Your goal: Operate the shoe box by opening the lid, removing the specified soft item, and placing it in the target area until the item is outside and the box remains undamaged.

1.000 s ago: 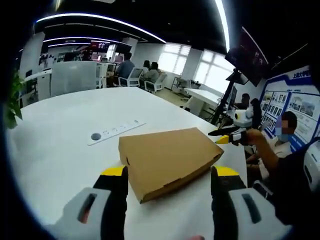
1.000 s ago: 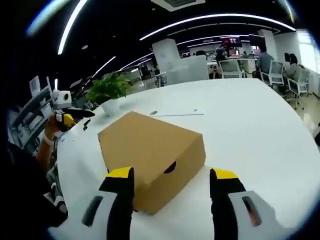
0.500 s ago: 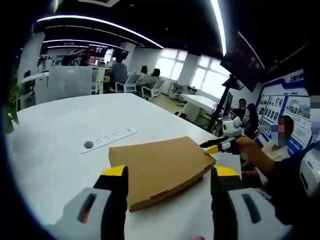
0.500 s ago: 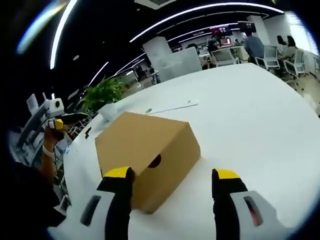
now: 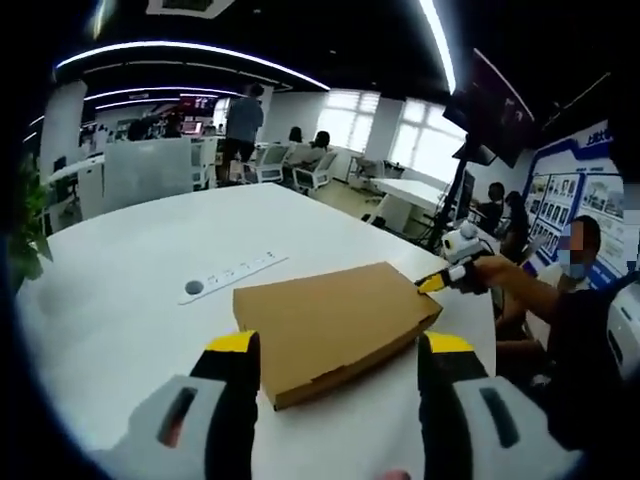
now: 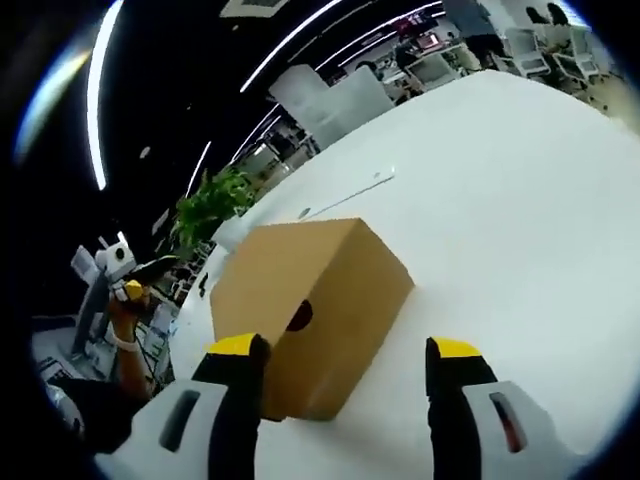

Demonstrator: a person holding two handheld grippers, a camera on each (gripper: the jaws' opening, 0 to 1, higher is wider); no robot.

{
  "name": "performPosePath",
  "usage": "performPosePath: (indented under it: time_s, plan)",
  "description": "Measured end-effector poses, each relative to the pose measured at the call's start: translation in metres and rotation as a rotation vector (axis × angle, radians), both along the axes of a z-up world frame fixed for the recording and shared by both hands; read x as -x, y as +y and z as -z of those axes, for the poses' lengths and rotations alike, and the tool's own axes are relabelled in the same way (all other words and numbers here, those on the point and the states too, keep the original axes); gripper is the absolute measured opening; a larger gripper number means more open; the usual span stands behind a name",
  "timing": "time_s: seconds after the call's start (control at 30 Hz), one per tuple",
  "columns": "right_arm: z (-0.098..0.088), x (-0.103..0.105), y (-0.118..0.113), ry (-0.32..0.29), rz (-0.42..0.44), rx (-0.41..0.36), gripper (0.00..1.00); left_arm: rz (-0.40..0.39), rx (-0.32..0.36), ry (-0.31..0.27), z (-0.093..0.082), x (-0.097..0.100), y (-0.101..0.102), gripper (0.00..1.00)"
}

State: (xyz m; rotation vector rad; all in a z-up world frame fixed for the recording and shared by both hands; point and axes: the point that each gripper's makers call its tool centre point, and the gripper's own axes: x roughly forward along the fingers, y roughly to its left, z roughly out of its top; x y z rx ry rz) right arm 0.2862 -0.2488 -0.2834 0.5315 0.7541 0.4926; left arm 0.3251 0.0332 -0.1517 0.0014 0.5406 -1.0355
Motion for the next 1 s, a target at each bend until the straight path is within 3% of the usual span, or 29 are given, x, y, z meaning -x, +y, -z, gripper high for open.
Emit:
performPosePath:
  time_s: [0.1, 0.17, 0.23, 0.4, 0.47, 1.0]
  plan:
    - [0.002, 0.002, 0.004, 0.027, 0.005, -0.038, 0.65, -0.004, -0.011, 0.019, 0.003, 0.003, 0.001, 0.65]
    - [-0.001, 0.001, 0.004, 0.040, -0.011, -0.055, 0.58, -0.002, -0.016, 0.018, 0.001, 0.007, 0.001, 0.65]
    - [-0.004, -0.001, 0.008, 0.072, -0.007, -0.135, 0.55, 0.002, -0.016, 0.017, 0.000, 0.010, 0.001, 0.65]
    - [-0.002, -0.003, 0.009, 0.104, -0.006, -0.192, 0.53, 0.005, -0.019, 0.021, 0.001, 0.013, 0.001, 0.67]
    - [-0.001, -0.003, 0.012, 0.150, 0.007, -0.269, 0.53, -0.007, -0.044, 0.014, 0.001, 0.013, 0.003, 0.68]
    - [-0.009, 0.002, 0.020, 0.160, -0.022, -0.319, 0.41, 0.002, -0.056, 0.016, 0.000, 0.019, 0.002, 0.68]
